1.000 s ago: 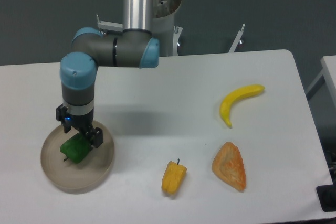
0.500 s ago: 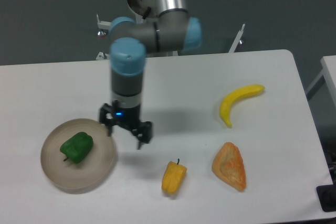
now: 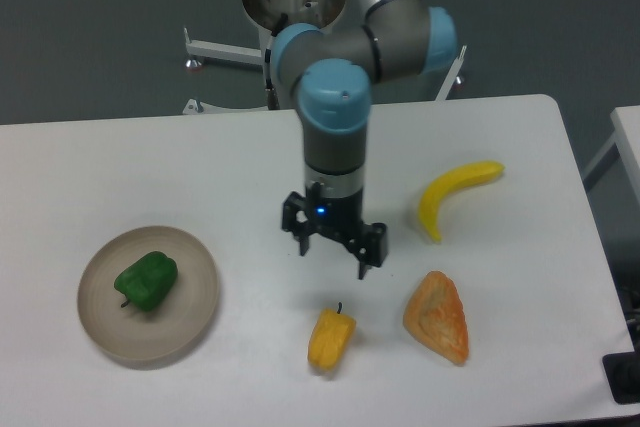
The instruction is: Place the green pepper on the plate
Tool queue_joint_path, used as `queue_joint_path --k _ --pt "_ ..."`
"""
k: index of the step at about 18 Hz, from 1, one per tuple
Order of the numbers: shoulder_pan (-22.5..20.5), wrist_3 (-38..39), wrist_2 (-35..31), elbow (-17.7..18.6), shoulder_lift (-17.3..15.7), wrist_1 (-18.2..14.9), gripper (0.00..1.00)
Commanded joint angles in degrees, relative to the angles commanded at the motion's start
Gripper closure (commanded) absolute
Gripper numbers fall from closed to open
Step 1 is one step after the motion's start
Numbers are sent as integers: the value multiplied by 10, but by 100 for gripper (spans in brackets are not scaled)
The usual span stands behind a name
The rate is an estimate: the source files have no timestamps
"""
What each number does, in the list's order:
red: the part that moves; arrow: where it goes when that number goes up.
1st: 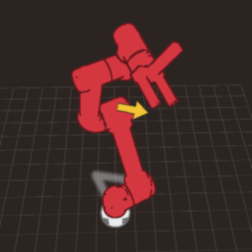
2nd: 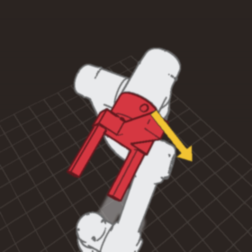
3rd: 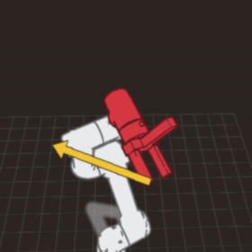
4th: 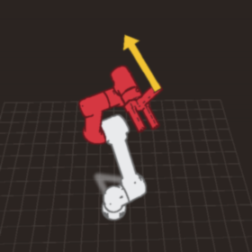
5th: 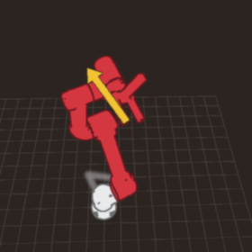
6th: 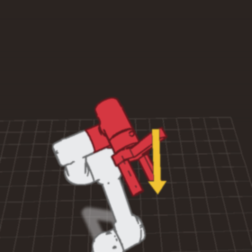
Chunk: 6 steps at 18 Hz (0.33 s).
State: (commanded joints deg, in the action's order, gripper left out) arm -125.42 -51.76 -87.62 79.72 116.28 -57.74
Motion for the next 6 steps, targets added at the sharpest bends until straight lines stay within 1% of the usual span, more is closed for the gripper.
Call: queue_joint_path --k 2,6 --pt "-3 -20 -9 0 0 0 0" --pt "-5 -22 -9 -1 1 1 0"
